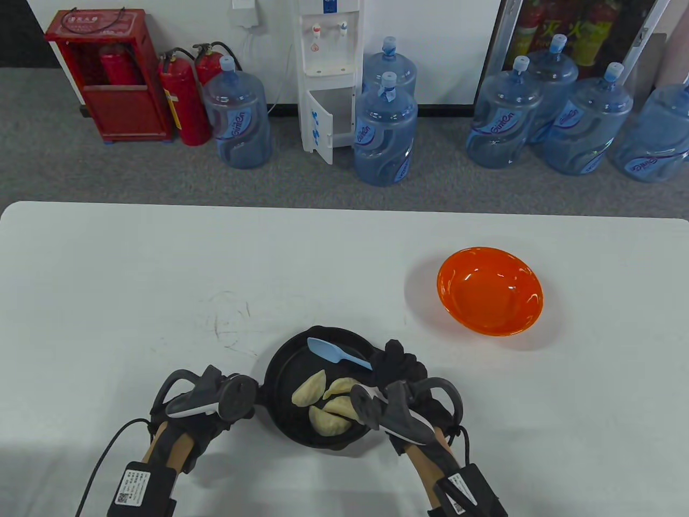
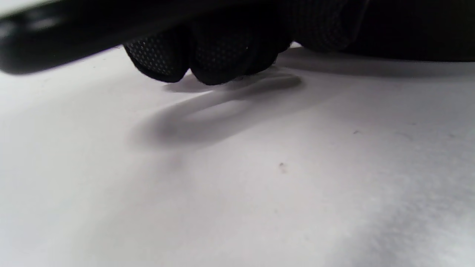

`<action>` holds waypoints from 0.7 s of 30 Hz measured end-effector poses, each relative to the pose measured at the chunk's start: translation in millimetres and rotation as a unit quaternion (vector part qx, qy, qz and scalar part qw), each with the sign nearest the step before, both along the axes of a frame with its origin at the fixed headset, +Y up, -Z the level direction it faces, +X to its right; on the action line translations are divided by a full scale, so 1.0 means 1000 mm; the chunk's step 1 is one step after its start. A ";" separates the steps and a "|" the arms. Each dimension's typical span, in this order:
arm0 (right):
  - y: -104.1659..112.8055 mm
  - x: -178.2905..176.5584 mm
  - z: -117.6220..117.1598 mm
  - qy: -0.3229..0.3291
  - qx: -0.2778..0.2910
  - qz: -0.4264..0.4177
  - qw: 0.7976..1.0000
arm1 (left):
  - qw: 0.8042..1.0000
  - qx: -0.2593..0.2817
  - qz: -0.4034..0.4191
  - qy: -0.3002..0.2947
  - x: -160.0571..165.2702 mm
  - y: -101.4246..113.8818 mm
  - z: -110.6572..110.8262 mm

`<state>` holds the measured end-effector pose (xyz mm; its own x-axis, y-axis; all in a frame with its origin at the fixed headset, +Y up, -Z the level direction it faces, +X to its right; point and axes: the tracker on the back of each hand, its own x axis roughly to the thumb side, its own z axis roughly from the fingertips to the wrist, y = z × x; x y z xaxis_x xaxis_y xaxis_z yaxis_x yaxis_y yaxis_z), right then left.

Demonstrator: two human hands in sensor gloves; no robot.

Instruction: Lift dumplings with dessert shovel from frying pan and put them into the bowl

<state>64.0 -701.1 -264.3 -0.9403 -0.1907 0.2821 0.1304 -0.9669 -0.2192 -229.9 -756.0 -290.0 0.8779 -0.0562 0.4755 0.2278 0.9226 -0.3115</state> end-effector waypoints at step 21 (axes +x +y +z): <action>0.010 0.056 0.043 0.115 0.066 -0.081 0.988 | 1.000 0.001 -0.003 0.004 0.000 -0.001 0.000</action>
<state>120.1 -690.9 -221.6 -0.8758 -0.0913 0.4739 -0.0919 -0.9324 -0.3496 -229.8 -756.6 -290.2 0.8811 -0.0621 0.4688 0.2309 0.9216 -0.3119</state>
